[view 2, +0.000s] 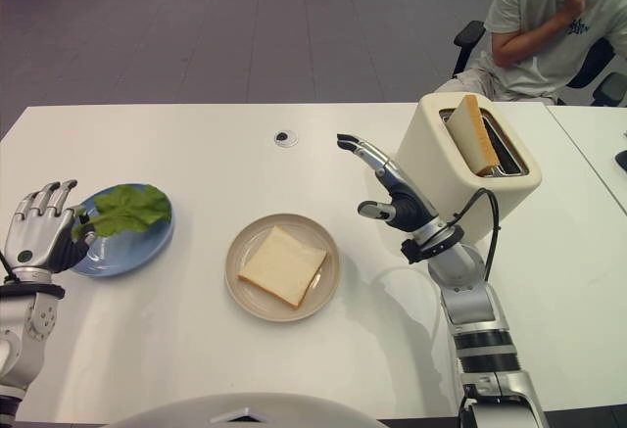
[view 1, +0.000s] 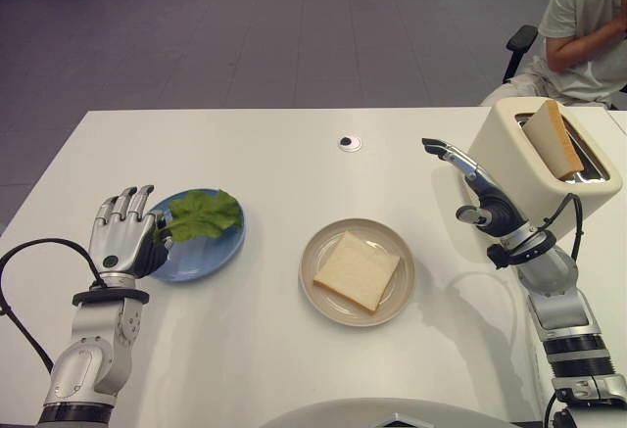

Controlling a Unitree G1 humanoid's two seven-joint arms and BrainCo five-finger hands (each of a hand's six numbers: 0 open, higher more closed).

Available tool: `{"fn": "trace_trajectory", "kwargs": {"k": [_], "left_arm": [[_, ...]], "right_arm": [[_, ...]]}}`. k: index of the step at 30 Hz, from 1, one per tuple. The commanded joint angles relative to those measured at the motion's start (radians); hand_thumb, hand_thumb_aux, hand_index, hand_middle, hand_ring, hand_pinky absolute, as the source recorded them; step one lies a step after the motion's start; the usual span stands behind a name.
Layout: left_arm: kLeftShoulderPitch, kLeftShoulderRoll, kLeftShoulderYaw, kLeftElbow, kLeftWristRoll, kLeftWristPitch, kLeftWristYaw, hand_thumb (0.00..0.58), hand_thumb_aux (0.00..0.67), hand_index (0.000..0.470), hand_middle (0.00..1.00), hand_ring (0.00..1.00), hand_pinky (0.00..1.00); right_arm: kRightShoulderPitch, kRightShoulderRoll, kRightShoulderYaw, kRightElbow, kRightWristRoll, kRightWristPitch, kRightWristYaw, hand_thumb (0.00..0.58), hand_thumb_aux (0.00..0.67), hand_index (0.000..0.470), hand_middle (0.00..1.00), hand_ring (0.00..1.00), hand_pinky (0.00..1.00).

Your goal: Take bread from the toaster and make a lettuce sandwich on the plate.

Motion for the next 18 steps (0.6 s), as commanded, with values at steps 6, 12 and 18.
{"fn": "trace_trajectory", "kwargs": {"k": [6,12,18], "left_arm": [[0.002,-0.040,0.012,-0.183,-0.042,-0.018,-0.030,0.580,0.670,0.470,0.00,0.00,0.00],[-0.015,-0.068,0.004,-0.268,-0.069,-0.055,-0.062,0.580,0.670,0.470,0.00,0.00,0.00],[-0.082,-0.176,-0.134,-0.288,-0.140,-0.136,-0.105,0.580,0.670,0.470,0.00,0.00,0.00]], "right_arm": [[-0.021,0.009,-0.014,0.023,-0.008,-0.004,0.000,0.000,0.000,0.000,0.00,0.00,0.00],[-0.025,0.015,-0.017,0.025,-0.015,-0.003,-0.006,0.000,0.000,0.000,0.00,0.00,0.00],[-0.032,0.020,-0.019,0.033,-0.023,-0.003,-0.016,0.000,0.000,0.000,0.00,0.00,0.00]]}}
